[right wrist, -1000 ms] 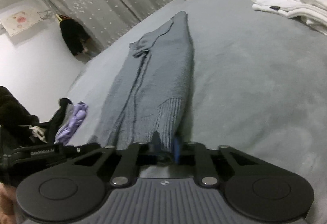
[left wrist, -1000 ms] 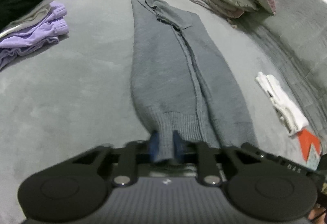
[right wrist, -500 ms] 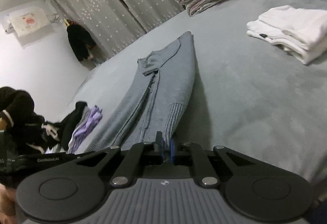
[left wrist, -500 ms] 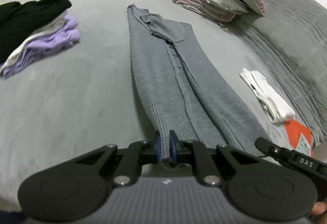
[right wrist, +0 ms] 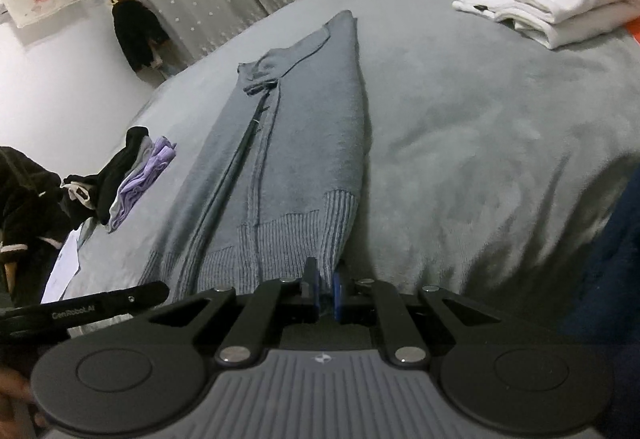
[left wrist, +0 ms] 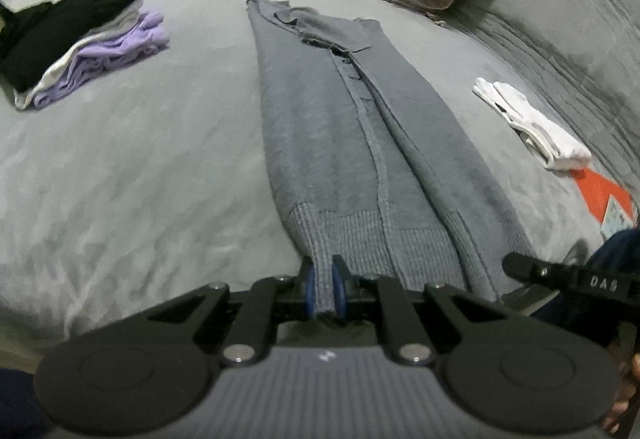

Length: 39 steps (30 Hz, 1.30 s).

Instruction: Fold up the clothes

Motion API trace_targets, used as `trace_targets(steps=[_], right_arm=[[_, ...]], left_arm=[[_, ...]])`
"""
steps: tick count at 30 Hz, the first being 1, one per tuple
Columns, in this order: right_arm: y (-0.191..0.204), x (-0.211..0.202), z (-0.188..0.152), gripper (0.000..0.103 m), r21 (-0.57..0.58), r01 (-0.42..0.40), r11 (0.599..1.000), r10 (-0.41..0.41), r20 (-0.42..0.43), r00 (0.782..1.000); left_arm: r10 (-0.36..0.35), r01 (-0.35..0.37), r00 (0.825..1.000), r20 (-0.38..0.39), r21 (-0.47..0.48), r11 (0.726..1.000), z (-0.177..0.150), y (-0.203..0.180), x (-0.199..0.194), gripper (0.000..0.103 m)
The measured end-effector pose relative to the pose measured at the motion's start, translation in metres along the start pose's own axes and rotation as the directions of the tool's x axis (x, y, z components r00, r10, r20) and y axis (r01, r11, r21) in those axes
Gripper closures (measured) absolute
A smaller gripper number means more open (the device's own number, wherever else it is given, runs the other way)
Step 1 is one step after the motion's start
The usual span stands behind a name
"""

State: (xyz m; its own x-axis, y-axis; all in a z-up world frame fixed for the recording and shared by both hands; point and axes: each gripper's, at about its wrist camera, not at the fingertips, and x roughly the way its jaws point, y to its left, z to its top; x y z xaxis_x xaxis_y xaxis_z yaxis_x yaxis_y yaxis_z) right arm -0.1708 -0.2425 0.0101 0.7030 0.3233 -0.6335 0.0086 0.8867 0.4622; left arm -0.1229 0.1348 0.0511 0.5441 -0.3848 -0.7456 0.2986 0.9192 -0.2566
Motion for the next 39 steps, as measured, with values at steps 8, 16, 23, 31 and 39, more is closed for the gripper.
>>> trace_targets(steps=[8,16,23,31,39], right_arm=[[0.009,-0.006,0.004,0.066,-0.054,0.029,0.998,-0.028,0.027,0.999],[0.015,-0.008,0.036,0.056,-0.151,0.046,0.988,-0.032,0.091,0.995],[0.048,0.053,0.094,0.066,-0.426,0.011,0.905,-0.021,-0.019,1.000],[0.061,0.142,0.135,0.067,-0.554,0.012,0.832,-0.107,-0.140,0.984],[0.072,0.171,0.176,0.067,-0.567,-0.007,0.824,-0.100,-0.158,0.982]], left_arm=[[-0.007,0.007,1.000,0.009,-0.007,1.000,0.009,0.007,-0.008,0.068],[0.019,-0.019,0.999,0.025,-0.018,1.000,0.036,0.025,-0.004,0.066],[-0.029,0.027,0.999,0.012,0.199,0.980,0.100,-0.017,0.027,0.064],[0.024,-0.009,0.998,-0.056,0.245,0.969,0.122,-0.015,0.103,0.053],[0.026,-0.009,0.998,-0.053,0.291,0.957,0.116,-0.018,0.101,0.052]])
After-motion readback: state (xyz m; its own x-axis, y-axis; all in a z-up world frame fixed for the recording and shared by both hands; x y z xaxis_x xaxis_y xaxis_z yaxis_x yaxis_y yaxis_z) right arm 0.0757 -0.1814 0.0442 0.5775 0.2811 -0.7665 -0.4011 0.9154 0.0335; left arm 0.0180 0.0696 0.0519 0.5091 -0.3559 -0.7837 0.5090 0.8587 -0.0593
